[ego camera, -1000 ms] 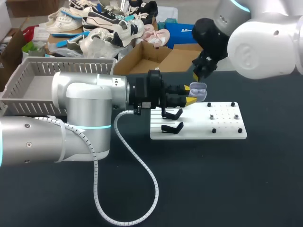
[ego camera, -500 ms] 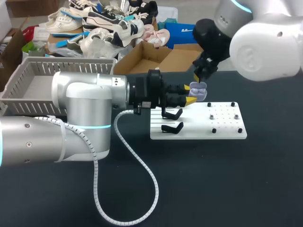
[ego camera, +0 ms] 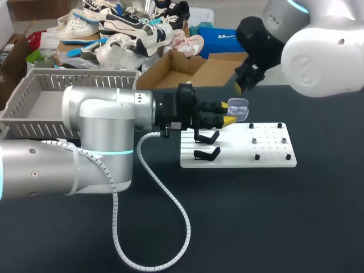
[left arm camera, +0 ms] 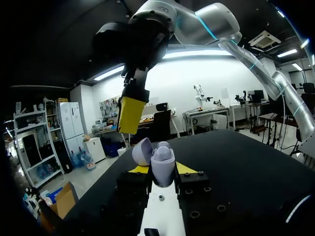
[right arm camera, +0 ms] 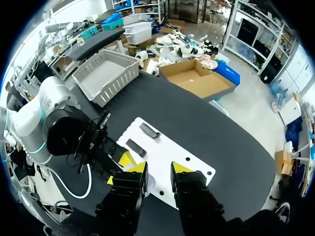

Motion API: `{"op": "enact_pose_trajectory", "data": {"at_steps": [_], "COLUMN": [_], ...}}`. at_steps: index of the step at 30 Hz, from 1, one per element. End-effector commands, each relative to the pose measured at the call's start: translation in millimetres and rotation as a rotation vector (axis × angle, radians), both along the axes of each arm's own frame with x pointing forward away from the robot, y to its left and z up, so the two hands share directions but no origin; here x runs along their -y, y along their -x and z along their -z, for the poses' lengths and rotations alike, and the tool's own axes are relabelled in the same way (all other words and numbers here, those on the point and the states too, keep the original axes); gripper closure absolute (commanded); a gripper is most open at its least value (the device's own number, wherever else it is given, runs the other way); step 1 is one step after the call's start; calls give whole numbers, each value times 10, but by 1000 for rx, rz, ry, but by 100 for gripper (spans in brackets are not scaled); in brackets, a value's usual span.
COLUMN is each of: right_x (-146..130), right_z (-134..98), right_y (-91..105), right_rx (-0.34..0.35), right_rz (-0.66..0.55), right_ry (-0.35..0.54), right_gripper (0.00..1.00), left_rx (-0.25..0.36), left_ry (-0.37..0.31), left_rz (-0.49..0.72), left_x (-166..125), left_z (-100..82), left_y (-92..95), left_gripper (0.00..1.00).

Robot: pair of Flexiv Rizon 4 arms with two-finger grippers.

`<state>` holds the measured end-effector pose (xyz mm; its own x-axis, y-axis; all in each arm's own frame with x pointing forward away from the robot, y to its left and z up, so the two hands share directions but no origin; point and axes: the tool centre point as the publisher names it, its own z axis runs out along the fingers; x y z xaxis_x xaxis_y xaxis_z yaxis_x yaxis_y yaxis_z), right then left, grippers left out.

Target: Pick up each earbud case from the left stands, insert the matching earbuds, close the lid, and place the case in the box.

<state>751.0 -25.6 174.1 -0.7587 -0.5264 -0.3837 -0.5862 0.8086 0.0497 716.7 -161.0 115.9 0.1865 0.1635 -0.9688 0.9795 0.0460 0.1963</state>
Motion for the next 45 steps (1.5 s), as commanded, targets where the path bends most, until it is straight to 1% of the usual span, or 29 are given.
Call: {"op": "enact_pose_trajectory", "data": {"at_steps": [1, 7, 11, 18, 20, 29, 45], "right_x": [-36, -81, -116, -92, -87, -67, -24], "right_z": [64, 103, 140, 183, 187, 175, 151], "right_y": [-132, -167, -152, -116, -104, -42, 71], "right_rx": [-21, -32, -40, -55, -58, -59, -55], "right_rz": [-10, -25, -32, -22, -19, -8, 15], "right_ry": [-7, -17, -15, -6, -6, -2, 0], "right_gripper": [73, 73, 73, 73, 72, 73, 72], "left_rx": [2, 2, 2, 2, 2, 2, 2], "left_ry": [0, 0, 0, 0, 0, 0, 0], "left_rz": [-7, -7, -7, -7, -7, -7, -7], "left_x": [5, 5, 5, 5, 5, 5, 5], "left_z": [0, 0, 0, 0, 0, 0, 0], "left_y": [14, 14, 14, 14, 14, 14, 14], "left_gripper": [100, 100, 100, 100, 100, 100, 100]}}
